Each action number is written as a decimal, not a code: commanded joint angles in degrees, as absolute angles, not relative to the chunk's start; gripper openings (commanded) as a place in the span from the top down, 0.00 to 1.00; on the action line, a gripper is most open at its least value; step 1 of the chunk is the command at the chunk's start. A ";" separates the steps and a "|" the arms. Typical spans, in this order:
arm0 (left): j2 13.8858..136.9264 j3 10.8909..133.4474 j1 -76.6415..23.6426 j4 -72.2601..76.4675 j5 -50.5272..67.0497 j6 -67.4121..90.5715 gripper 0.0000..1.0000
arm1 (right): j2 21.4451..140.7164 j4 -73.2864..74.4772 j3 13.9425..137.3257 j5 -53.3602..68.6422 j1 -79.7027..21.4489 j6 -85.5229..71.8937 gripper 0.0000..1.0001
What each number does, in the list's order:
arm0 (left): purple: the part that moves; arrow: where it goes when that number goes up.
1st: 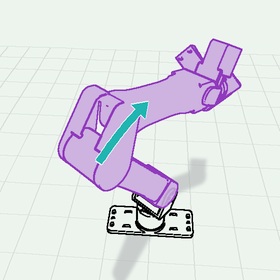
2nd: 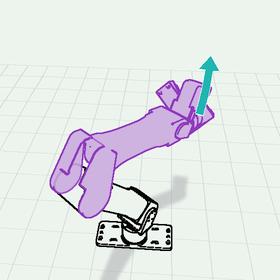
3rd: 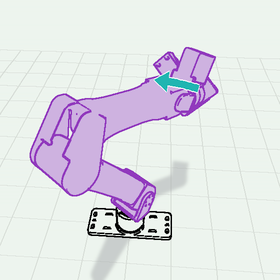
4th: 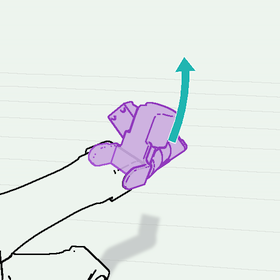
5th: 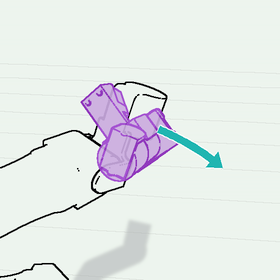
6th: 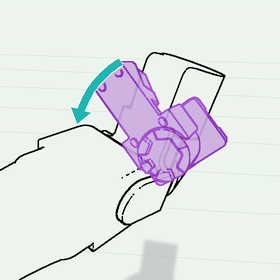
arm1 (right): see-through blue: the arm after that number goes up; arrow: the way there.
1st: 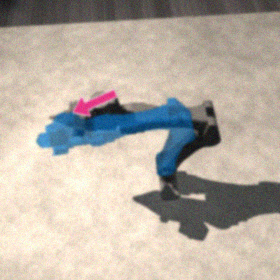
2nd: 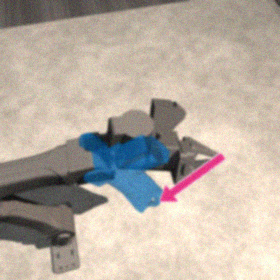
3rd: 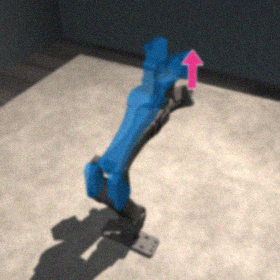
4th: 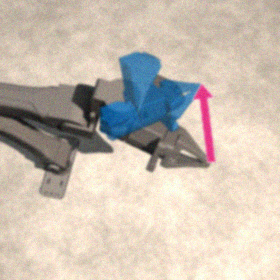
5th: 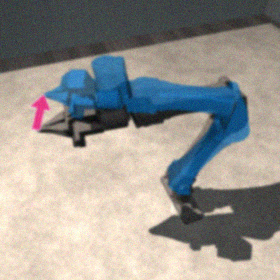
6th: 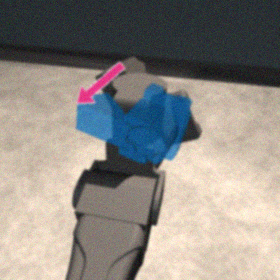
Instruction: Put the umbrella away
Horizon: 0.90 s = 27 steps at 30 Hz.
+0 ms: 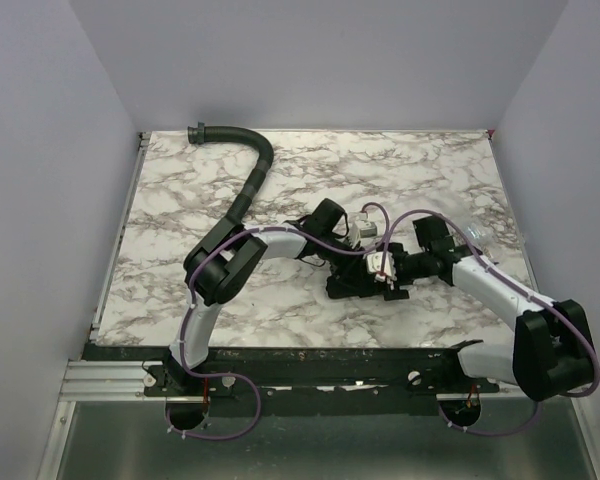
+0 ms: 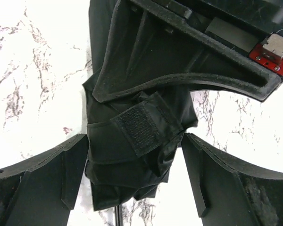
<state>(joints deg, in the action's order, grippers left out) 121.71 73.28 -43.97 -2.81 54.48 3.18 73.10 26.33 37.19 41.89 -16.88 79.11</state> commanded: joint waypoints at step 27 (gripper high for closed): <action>126.74 66.08 -41.06 2.76 52.26 17.53 0.76 | 80.65 19.07 28.52 24.04 -26.19 76.37 0.80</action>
